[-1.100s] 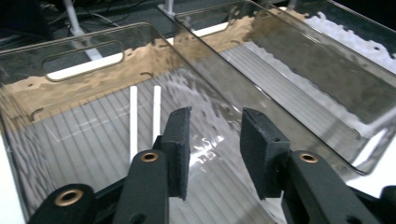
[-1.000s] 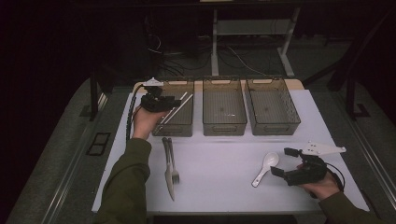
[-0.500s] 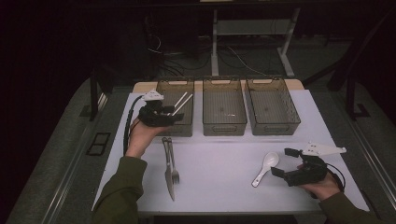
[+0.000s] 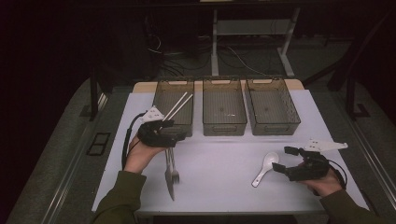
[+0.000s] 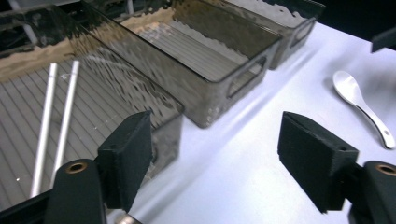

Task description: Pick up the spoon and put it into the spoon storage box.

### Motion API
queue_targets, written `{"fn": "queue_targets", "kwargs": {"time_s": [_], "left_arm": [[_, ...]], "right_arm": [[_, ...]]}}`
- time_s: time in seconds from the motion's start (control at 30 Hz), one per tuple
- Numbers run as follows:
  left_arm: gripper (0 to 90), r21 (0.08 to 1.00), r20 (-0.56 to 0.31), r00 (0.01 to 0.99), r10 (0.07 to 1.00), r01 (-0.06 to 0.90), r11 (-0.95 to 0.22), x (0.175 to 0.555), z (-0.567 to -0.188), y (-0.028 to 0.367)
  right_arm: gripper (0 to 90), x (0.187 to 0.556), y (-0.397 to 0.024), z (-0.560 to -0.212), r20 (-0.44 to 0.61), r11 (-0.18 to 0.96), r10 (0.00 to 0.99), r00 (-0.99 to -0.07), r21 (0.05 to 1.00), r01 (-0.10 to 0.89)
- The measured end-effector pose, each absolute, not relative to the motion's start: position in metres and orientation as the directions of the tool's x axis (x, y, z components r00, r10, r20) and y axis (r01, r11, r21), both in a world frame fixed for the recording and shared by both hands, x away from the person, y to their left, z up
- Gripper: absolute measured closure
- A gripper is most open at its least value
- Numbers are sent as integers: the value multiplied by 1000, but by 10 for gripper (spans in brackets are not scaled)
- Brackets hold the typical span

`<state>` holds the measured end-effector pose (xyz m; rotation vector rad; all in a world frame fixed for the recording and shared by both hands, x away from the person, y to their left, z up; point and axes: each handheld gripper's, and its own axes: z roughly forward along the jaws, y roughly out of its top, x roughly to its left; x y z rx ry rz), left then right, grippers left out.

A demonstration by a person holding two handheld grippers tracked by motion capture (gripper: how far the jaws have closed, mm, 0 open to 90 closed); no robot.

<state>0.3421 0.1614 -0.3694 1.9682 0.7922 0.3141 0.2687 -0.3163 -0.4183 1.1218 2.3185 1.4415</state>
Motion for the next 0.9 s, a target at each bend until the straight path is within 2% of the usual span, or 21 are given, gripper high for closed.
{"fn": "queue_targets", "kwargs": {"time_s": [0.37,0.57,0.9], "left_arm": [[140,860,-90,783,615,373,-349,308,-392,158],[133,856,-92,808,582,363,-368,290,-403,152],[130,854,-86,830,550,346,-388,278,-415,153]], "right_arm": [[319,274,-300,-415,217,308,650,-728,800,514],[451,276,-285,-417,223,351,623,-750,777,523],[752,280,-254,-422,225,417,575,-786,746,519]]}}
